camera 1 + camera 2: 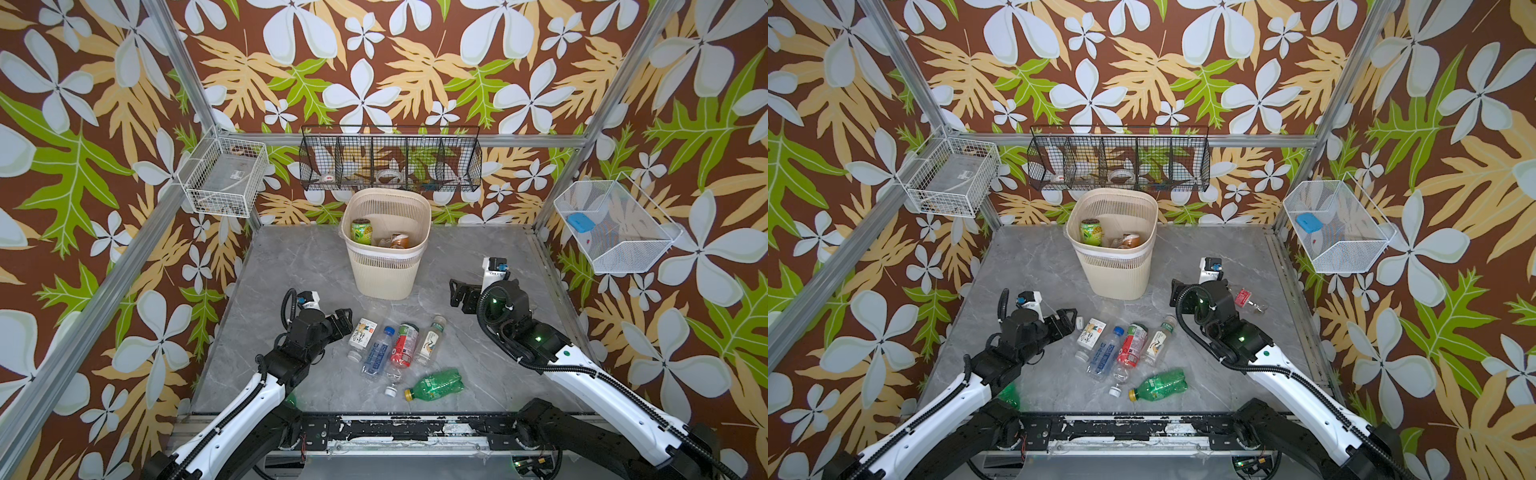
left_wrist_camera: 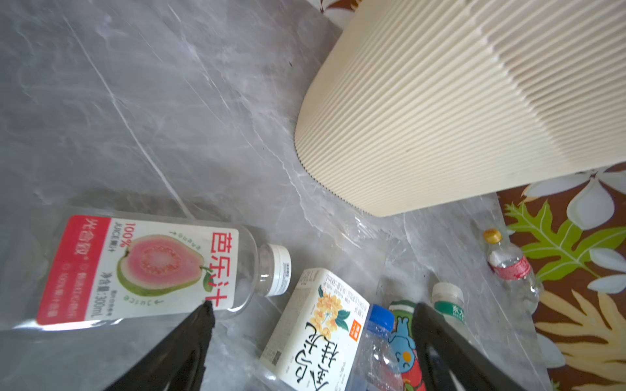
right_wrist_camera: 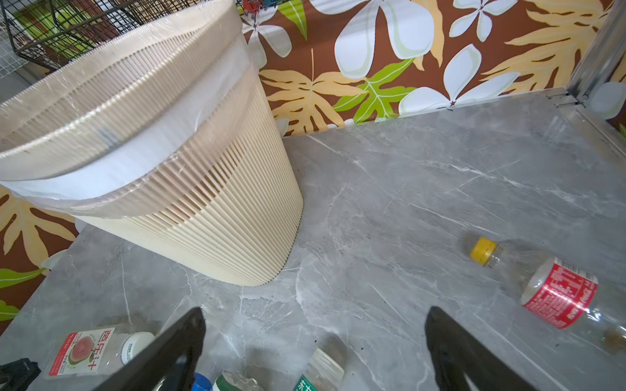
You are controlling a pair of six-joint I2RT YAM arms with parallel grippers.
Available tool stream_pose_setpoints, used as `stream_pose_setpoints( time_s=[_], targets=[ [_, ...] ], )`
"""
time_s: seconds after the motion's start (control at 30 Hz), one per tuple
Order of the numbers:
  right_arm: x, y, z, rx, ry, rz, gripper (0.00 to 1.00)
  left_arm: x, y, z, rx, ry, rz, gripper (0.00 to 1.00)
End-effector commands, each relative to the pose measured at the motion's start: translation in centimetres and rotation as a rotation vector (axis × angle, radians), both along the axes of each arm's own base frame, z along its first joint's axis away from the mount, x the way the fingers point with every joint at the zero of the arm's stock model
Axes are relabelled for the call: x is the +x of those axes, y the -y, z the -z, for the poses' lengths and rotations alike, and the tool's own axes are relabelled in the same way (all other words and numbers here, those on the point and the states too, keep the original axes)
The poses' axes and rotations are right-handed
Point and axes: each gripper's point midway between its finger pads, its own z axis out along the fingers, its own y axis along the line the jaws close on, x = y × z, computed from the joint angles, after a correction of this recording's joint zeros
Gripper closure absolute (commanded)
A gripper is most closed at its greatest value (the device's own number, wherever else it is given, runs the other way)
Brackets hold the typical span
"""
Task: Throw the plastic bottles in the bin
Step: Pick up the plastic bottle from the center of the table.
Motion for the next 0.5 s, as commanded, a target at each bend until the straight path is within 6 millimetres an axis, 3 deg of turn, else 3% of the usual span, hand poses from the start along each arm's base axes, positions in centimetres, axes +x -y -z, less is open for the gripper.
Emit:
stream_pose_setpoints(
  time_s=[0.0,0.47],
  targets=[
    [0.2,-0.4,-0.6,0.033,0.011,-0.005,0.00,-0.9,2.0,0.8,0.005,-0.054,0.098,0.10],
    [0.3,-0.4,0.0,0.023,0.003,0.001,0.00,-2.5,4.7,3.7,0.135,-0.143,0.169,0.11]
  ],
)
